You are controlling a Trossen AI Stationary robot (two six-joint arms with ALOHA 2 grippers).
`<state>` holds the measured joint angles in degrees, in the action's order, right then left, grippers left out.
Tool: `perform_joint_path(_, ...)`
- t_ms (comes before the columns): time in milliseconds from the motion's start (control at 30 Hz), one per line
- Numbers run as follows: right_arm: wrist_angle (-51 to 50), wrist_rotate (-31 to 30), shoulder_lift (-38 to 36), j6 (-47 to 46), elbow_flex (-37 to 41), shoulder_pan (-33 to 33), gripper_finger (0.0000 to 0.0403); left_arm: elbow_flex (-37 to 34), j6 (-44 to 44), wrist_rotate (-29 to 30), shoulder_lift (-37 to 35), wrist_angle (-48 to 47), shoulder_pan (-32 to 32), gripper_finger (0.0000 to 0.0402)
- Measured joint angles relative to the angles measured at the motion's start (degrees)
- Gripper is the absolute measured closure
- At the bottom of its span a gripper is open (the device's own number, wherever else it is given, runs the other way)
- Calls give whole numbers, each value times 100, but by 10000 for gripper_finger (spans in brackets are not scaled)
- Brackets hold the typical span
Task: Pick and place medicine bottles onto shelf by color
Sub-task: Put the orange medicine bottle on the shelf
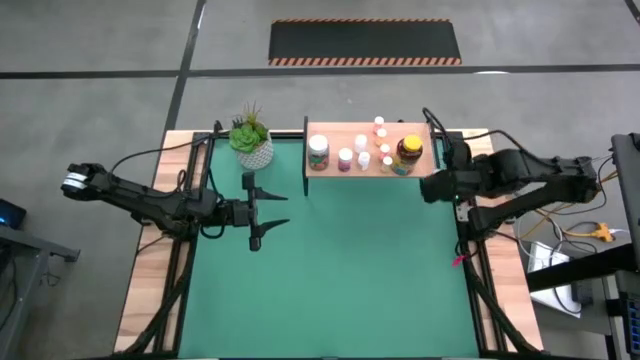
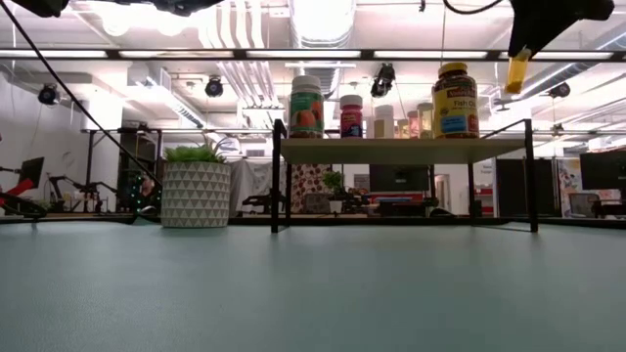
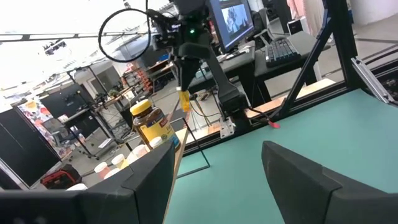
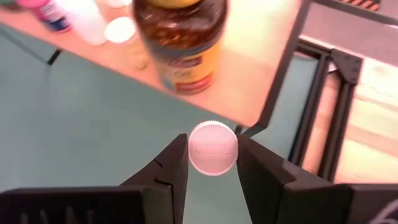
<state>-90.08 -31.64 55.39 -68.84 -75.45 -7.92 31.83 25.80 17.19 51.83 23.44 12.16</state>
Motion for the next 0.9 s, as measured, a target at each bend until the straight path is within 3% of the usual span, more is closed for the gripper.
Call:
perform_joint_path(333,140,54,275,959,9,1142,294,0,4,0,0,2,-4,178)
perform_joint_path(533,291,424,503,1501,11,1520,294,0,7,0,0,0,-4,178)
perform_joint_path(733,672,1231,403,2384,12,2012,296,0,7,0,0,-11,-2,178)
perform_joint_path(900,773,1384,238,2801,18,2492,297,0,7,0,0,-13,-2,178)
